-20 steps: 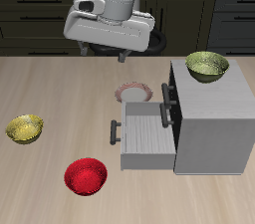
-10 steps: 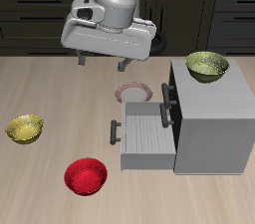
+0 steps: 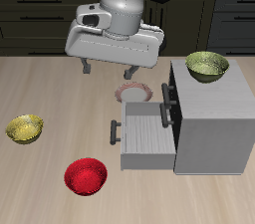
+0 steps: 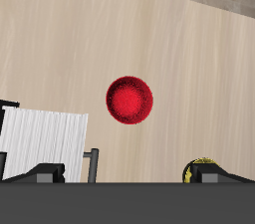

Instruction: Place the red bowl in the bottom drawer of the white cabinet

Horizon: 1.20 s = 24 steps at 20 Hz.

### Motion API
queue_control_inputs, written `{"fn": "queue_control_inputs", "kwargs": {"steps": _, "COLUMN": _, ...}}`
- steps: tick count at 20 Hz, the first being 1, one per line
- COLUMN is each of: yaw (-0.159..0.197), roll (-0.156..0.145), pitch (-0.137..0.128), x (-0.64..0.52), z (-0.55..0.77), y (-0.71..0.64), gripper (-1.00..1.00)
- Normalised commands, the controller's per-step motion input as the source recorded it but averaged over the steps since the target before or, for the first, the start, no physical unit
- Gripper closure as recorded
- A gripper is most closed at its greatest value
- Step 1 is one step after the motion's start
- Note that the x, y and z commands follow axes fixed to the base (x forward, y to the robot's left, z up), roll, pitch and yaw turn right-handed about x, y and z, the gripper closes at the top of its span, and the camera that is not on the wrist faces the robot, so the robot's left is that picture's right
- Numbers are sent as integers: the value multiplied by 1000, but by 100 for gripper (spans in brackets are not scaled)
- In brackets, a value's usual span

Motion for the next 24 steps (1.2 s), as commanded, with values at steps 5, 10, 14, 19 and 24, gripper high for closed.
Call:
{"fn": "queue_control_inputs", "kwargs": {"steps": 5, "yaw": 20, "roll": -20, "pitch": 3, "x": 250, "z": -37, "y": -46, "gripper": -100}}
{"fn": "queue_control_inputs", "kwargs": {"steps": 10, "yaw": 16, "roll": -4, "pitch": -7, "x": 247, "z": -23, "y": -46, "gripper": -100}}
{"fn": "queue_control_inputs", "kwargs": {"steps": 14, "yaw": 4, "roll": -6, "pitch": -6, "x": 333, "z": 53, "y": 1, "gripper": -100}}
{"fn": "queue_control_inputs", "kwargs": {"steps": 19, "yaw": 10, "roll": -19, "pitch": -12, "x": 154, "z": 66, "y": -51, "gripper": -100}}
{"fn": "queue_control_inputs", "kwargs": {"steps": 24, "yaw": -30, "roll": -13, "pitch": 16, "x": 97, "z": -141, "y": -179, "gripper": -100}}
